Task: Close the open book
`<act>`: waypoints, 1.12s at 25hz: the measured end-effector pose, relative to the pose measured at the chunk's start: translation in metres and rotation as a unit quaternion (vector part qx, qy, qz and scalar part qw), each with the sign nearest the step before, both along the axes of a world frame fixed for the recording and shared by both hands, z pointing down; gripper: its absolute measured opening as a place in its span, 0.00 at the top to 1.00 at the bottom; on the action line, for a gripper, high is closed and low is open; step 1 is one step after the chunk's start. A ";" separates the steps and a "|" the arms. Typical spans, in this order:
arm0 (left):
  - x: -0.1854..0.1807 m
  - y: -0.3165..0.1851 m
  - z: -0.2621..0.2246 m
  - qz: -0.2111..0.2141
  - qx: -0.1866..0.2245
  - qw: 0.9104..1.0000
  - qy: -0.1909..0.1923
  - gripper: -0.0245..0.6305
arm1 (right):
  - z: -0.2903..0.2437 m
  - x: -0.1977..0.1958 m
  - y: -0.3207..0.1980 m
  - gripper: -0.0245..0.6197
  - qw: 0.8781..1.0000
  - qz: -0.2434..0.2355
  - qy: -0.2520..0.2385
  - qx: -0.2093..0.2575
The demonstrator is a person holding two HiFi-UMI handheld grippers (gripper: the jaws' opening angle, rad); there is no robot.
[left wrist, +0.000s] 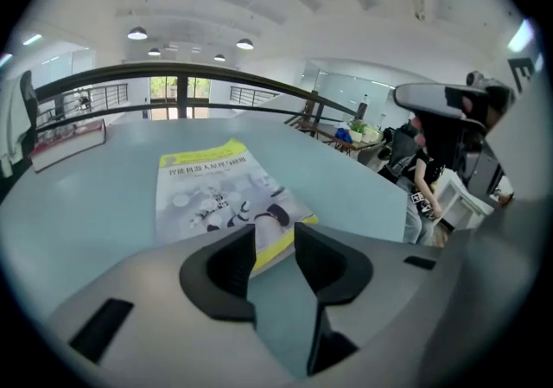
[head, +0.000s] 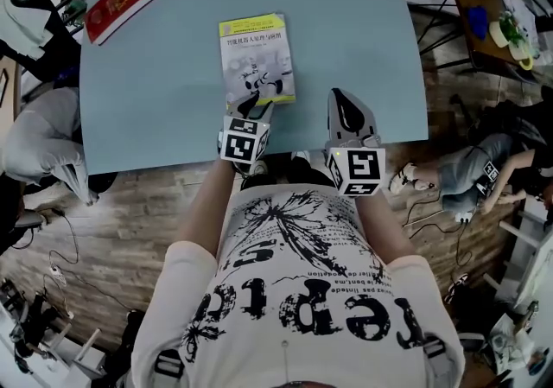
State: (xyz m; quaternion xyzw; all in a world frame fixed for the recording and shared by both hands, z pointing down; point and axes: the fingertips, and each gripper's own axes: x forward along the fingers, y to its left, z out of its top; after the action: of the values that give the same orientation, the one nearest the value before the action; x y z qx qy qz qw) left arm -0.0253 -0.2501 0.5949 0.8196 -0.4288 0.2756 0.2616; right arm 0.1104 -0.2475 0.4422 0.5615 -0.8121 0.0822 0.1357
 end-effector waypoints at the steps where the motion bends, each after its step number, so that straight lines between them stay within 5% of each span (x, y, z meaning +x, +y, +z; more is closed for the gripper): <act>1: -0.003 -0.002 -0.010 -0.006 0.013 1.000 -0.001 0.74 | -0.002 -0.002 0.000 0.95 1.000 -0.003 -0.001 0.002; 10: -0.033 -0.017 -0.118 -0.057 0.151 0.987 0.024 0.90 | -0.027 -0.027 0.004 0.95 0.999 -0.038 -0.007 0.028; 19: -0.054 -0.003 -0.229 -0.054 0.304 0.949 0.059 0.92 | -0.058 -0.042 0.009 0.95 0.996 -0.054 -0.015 0.074; 23: -0.061 0.012 -0.259 -0.051 0.342 0.935 0.074 0.93 | -0.073 -0.047 0.012 0.95 0.993 -0.058 -0.008 0.099; 28: -0.071 0.020 -0.270 -0.059 0.359 0.928 0.079 0.93 | -0.086 -0.053 0.016 0.95 0.991 -0.070 0.003 0.118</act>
State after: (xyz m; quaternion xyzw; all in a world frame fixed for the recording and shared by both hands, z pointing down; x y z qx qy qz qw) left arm -0.0964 -0.2303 0.3248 0.8508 -0.5251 0.0216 -0.0016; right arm 0.0572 -0.2320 0.3566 0.5159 -0.8528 -0.0254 0.0764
